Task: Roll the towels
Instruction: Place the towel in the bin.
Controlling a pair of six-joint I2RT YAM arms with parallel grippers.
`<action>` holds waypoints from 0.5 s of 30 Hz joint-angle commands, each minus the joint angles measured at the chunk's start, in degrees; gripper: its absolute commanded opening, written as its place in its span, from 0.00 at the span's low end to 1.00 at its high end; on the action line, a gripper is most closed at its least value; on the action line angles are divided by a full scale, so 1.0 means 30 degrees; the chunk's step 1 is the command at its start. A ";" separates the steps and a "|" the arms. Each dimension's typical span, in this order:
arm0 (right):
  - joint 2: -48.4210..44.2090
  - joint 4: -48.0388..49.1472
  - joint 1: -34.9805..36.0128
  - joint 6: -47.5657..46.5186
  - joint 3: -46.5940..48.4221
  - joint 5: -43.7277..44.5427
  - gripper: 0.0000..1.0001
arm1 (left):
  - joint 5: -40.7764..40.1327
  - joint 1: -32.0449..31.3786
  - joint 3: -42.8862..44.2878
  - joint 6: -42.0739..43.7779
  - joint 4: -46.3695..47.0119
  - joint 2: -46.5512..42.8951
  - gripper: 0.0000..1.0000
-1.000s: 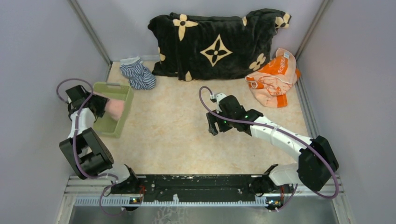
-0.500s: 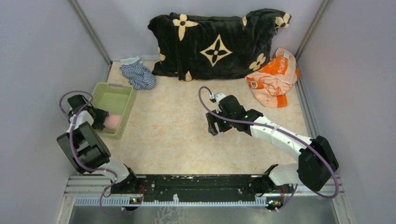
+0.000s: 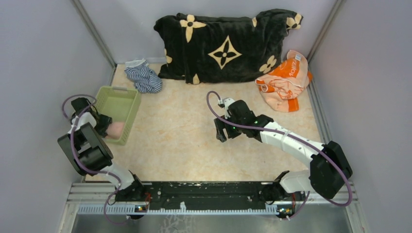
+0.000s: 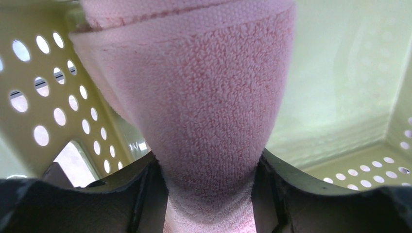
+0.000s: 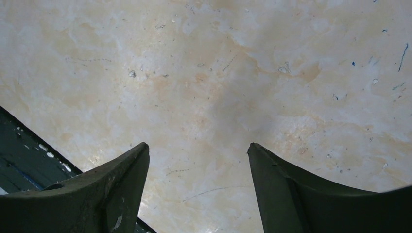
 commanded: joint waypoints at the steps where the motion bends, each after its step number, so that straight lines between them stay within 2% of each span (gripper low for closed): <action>1: -0.0719 0.0946 -0.0115 -0.0095 0.0004 -0.0268 0.74 | -0.1662 0.0160 0.0016 0.0856 -0.1592 0.0936 0.63; 7: -0.0808 0.0848 -0.0122 -0.0106 0.0033 -0.0190 0.74 | -0.1872 0.0157 0.0136 0.0856 -0.2149 -0.0503 0.76; 15: -0.1006 0.0844 -0.0122 -0.0104 0.0091 -0.0312 0.74 | -0.1769 0.0160 0.0837 0.0637 -0.3203 -0.1965 0.83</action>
